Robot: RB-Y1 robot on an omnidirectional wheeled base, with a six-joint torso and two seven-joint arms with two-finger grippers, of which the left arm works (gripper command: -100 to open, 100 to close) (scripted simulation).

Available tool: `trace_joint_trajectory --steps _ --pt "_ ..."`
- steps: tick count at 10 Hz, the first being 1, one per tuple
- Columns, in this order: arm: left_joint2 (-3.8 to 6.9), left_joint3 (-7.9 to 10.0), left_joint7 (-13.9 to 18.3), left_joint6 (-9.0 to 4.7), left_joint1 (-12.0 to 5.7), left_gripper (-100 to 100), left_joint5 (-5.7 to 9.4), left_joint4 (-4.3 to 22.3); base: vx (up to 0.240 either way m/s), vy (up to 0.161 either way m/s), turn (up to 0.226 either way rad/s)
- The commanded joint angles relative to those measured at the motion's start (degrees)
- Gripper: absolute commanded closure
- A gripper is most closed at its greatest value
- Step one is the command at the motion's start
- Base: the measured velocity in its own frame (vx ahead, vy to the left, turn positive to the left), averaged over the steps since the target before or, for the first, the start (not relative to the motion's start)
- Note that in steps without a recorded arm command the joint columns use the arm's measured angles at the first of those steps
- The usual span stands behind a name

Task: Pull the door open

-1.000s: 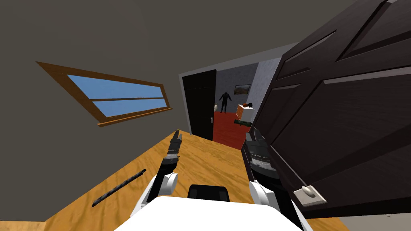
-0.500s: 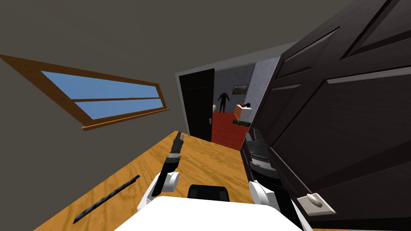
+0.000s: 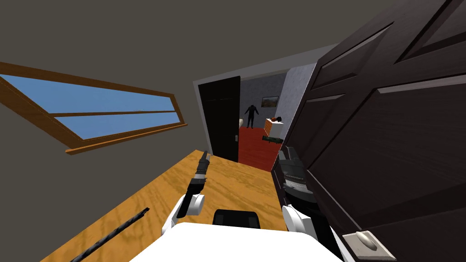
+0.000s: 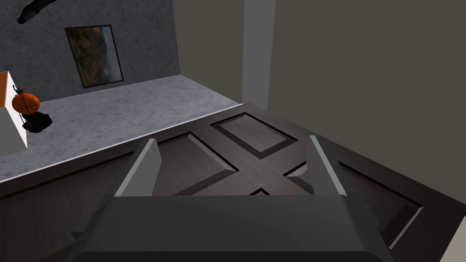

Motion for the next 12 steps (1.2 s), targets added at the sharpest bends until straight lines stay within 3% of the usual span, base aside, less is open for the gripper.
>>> trace_joint_trajectory --steps 1,5,6,12 --pt "0.39 0.06 0.54 -0.76 -0.99 -100 0.18 2.65 0.104 -0.019 -0.064" --pt "1.19 0.17 1.73 -2.27 -3.72 -100 0.61 8.93 0.103 -0.023 -0.069" --pt "1.19 0.17 1.73 -2.27 -3.72 -100 0.61 9.15 0.059 -0.027 -0.013" --pt "2.30 0.34 3.55 -4.62 -7.96 -100 1.28 19.23 0.094 -0.018 -0.065"
